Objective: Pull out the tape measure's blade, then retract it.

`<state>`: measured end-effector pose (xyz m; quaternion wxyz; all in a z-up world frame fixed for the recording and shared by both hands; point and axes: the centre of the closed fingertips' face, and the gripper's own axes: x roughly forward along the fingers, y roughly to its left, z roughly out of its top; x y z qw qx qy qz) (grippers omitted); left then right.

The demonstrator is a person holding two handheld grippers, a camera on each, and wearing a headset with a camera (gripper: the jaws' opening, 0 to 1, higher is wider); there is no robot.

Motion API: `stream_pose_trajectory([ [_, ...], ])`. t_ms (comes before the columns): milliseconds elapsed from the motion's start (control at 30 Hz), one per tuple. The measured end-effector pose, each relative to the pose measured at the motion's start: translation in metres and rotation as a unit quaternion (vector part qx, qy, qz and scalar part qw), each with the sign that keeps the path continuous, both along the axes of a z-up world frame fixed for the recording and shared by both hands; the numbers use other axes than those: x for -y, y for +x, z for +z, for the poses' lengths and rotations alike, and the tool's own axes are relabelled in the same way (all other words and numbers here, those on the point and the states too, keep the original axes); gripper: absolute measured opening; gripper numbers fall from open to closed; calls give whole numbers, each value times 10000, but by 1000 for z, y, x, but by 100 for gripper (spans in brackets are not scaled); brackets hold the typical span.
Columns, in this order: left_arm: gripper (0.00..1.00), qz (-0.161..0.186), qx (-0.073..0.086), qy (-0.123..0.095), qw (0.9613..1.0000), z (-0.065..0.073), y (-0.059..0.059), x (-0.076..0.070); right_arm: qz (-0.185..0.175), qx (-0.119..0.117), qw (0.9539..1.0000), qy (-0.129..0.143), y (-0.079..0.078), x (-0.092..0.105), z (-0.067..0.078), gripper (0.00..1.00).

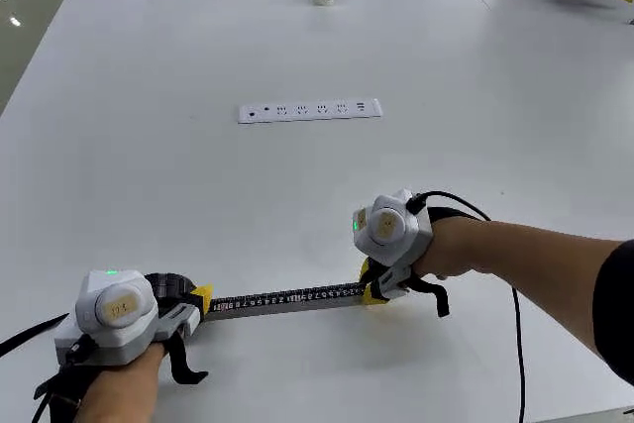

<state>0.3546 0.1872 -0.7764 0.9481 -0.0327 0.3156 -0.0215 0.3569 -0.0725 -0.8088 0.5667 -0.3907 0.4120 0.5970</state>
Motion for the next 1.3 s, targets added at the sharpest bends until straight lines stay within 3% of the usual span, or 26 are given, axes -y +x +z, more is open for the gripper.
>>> stream_pose_trajectory([
  [167,63,-22,-15,-10,10000,-1,1,-1,-101,-53,9999,62,0,-2,1,11],
  [300,64,-52,-121,-28,9999,-1,1,0,-27,-6,10000,-11,-1,-3,0,11],
  [867,64,-119,-174,-54,9998,-2,0,2,-70,26,9998,-174,0,-9,-1,11],
  [1300,64,-106,-202,-78,9997,-3,-1,1,-177,-47,9998,-125,0,-12,-1,10],
])
